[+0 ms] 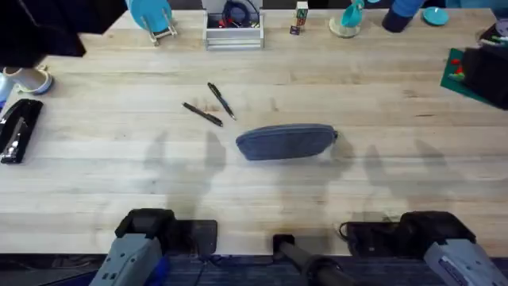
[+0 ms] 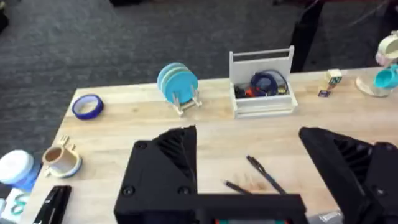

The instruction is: Unzip the bag, pick up the pens from the table one at a time and place them inside, then zip the bag closed.

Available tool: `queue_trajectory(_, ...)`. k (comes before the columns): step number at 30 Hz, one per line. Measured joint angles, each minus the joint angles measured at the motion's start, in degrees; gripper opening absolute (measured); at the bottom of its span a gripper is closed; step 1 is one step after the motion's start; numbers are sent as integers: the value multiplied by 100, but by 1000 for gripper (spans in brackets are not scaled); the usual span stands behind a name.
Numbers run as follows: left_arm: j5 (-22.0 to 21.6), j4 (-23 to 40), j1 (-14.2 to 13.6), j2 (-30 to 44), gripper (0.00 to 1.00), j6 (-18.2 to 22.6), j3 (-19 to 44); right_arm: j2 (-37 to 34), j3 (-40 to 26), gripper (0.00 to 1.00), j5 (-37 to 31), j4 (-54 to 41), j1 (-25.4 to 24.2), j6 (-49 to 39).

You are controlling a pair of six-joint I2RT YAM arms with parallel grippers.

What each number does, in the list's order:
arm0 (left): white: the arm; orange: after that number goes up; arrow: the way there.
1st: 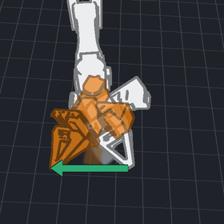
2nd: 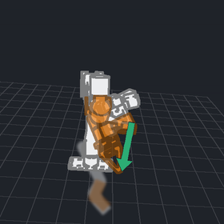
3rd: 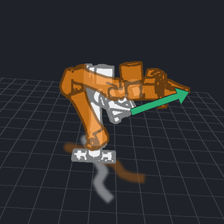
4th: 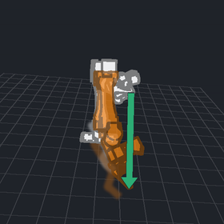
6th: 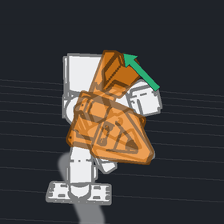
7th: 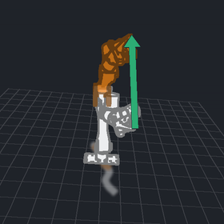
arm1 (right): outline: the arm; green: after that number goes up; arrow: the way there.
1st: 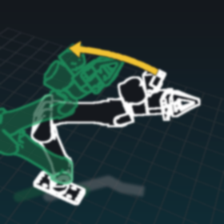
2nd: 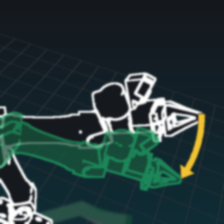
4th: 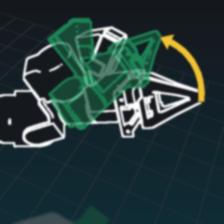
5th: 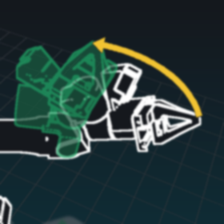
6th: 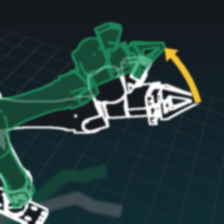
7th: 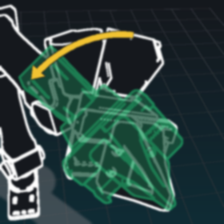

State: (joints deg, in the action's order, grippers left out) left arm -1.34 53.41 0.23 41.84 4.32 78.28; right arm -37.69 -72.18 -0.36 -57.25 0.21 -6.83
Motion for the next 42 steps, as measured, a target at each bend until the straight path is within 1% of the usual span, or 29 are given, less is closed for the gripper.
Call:
queue_trajectory(5, 14, 410, 0, 205, 994, 0, 306, -650, -664, 996, 55, -714, 0, -464)
queue_trajectory(9, 81, 673, 2, 309, 994, 64, 400, -994, -876, 996, 347, -935, 0, -1021)
queue_trajectory(11, 273, 835, 2, 350, 993, 254, 402, -1117, -885, 996, 556, -984, 0, -1329)
queue_trajectory(15, 1005, 1395, 0, 492, 993, 993, 404, -1340, -888, 996, 823, -1042, 0, -1747)
queue_trajectory(17, 1258, 1592, 0, 597, 992, 1254, 404, -1436, -888, 996, 890, -1049, 0, -1855)
queue_trajectory(22, 1506, 1786, 2, 881, 993, 1557, 405, -1587, -888, 996, 946, -1052, 0, -1975)
queue_trajectory(25, 1534, 2078, 0, 1007, 993, 1633, 404, -1594, -888, 996, 954, -1056, 0, -2005)
queue_trajectory(27, 1549, 2137, 0, 1066, 993, 1659, 406, -1592, -888, 995, 964, -1056, 0, -2024)
queue_trajectory(29, 1558, 2246, 2, 1110, 993, 1811, 407, -1594, -888, 996, 965, -1056, 0, -2026)
queue_trajectory(31, 1591, 2491, 2, 1158, 992, 2109, 407, -1594, -888, 996, 966, -1056, 0, -2026)
queue_trajectory(35, 1851, 2929, 1, 1328, 993, 2948, 407, -1594, -888, 996, 966, -1056, 0, -2026)
queue_trajectory(40, 2440, 3121, 2, 1622, 994, 4114, 396, -1594, -889, 996, 966, -1057, 0, -2026)
queue_trajectory(42, 2687, 3117, 2, 1690, 994, 4457, 327, -1594, -888, 996, 968, -1058, 0, -2026)
